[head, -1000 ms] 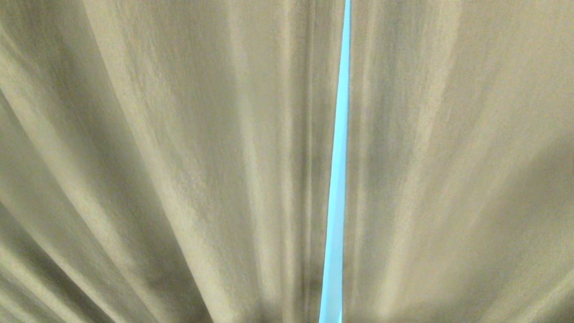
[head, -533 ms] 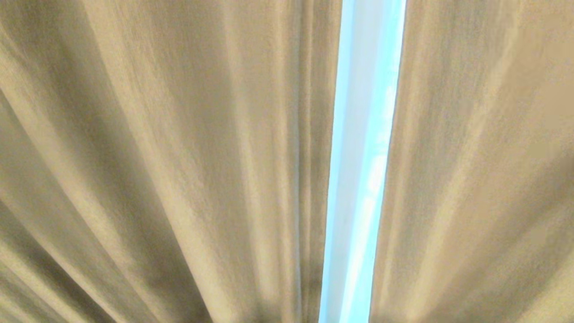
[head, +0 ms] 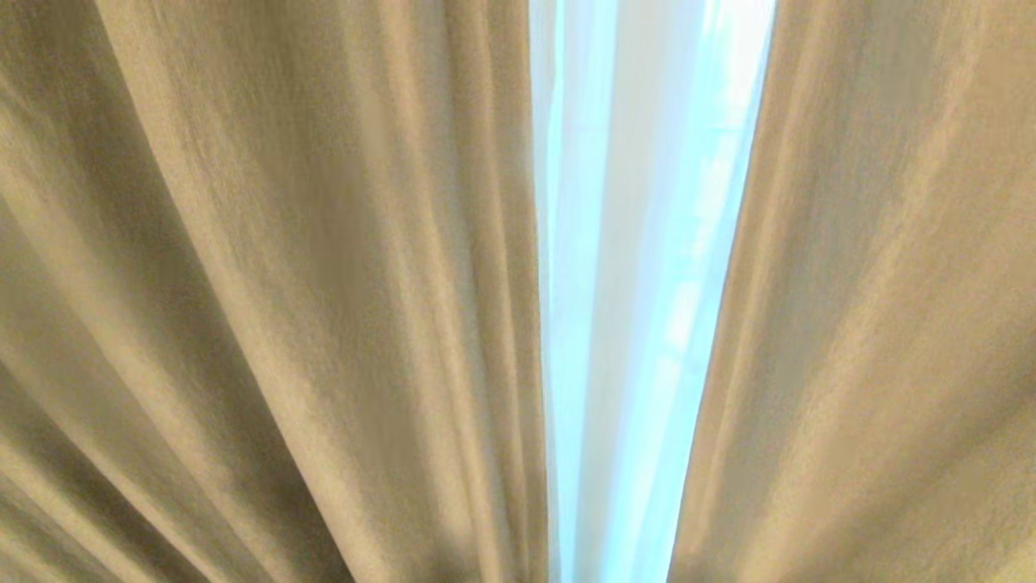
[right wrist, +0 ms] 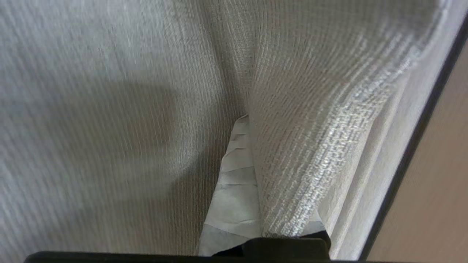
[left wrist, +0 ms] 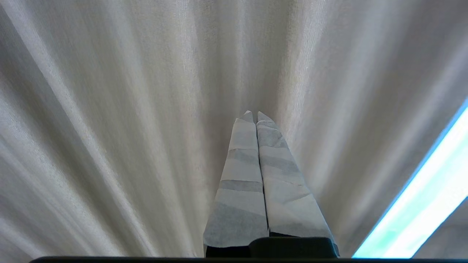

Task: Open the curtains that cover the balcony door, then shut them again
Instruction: Pull the outer curtains open on both sides

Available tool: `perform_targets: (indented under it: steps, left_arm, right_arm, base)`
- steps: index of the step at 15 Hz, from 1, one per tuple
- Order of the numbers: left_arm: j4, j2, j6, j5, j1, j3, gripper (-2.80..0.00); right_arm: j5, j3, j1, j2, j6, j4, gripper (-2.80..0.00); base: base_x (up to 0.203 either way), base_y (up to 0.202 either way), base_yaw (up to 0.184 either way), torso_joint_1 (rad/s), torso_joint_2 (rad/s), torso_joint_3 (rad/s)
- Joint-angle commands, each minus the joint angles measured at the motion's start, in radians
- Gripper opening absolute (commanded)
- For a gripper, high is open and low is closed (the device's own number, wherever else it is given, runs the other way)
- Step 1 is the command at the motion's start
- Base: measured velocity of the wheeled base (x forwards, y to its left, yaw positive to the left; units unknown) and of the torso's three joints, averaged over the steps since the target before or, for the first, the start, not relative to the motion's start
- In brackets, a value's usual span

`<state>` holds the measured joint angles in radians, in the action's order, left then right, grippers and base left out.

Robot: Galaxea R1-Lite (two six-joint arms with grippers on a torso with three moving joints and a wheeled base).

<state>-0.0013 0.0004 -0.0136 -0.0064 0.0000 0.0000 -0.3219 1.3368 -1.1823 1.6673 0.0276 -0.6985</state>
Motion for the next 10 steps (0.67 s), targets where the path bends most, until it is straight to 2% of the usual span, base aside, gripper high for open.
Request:
perform_targets:
  steps: [1,6,10]
  left_arm:
    - [0.0,0.0,-0.002,0.0,0.0,0.0,-2.8]
    - [0.0,0.0,0.0,0.0,0.0,0.0,-2.8]
    - [0.0,0.0,-0.001,0.0,0.0,0.0,-2.8]
  right_arm:
    - [-0.025,-0.009,0.0,-0.023,0.011,-0.009,-2.8]
    - [-0.155,-0.101,0.014,-0.129,0.053,-0.002,-2.8]
    - [-0.214,-0.206,0.105,-0.249,0.081,0.0,-2.8]
  base:
    - [0.0,0.0,0.0,0.0,0.0,0.0]
    - [0.0,0.0,0.0,0.0,0.0,0.0]
    - [0.0,0.0,0.0,0.0,0.0,0.0]
